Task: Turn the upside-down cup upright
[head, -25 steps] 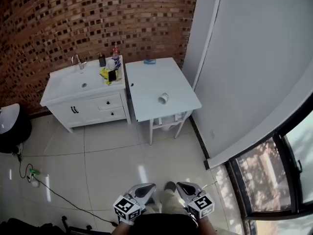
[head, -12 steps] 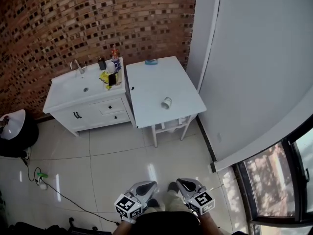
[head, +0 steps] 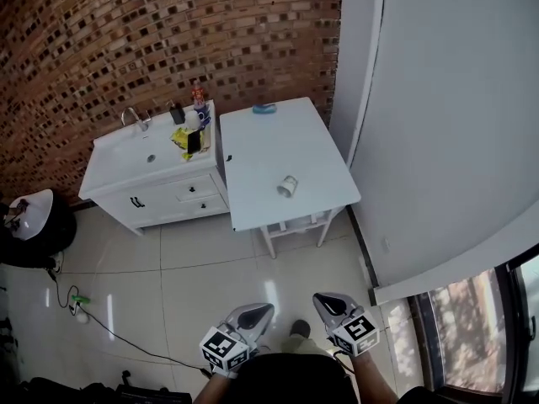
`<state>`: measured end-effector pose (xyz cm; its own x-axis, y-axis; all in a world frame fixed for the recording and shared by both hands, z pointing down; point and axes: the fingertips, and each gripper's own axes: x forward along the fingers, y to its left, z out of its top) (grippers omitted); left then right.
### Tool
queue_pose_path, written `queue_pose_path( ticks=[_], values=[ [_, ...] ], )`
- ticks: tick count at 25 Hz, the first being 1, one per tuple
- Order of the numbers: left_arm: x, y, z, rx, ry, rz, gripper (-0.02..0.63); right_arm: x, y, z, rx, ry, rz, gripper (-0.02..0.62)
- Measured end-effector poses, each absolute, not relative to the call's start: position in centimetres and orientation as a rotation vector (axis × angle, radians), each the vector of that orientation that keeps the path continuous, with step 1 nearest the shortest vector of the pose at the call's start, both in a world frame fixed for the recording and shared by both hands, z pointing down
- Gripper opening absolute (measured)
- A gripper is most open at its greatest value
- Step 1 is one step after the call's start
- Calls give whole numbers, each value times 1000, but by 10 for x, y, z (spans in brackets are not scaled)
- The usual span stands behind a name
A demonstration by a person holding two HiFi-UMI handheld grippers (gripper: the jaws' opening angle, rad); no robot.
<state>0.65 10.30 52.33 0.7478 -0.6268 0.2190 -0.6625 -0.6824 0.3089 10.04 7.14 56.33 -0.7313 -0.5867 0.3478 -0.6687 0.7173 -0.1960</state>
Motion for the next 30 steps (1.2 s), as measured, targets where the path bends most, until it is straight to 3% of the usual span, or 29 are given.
queue_pose_path(
  ticks=[13, 30],
  values=[
    [39, 62, 526, 2569, -1002, 117, 14, 127, 34, 572, 937, -2649, 456, -8],
    [25, -21, 543, 2549, -954, 93, 15, 120, -37, 588, 981, -2581, 470, -8]
  ],
)
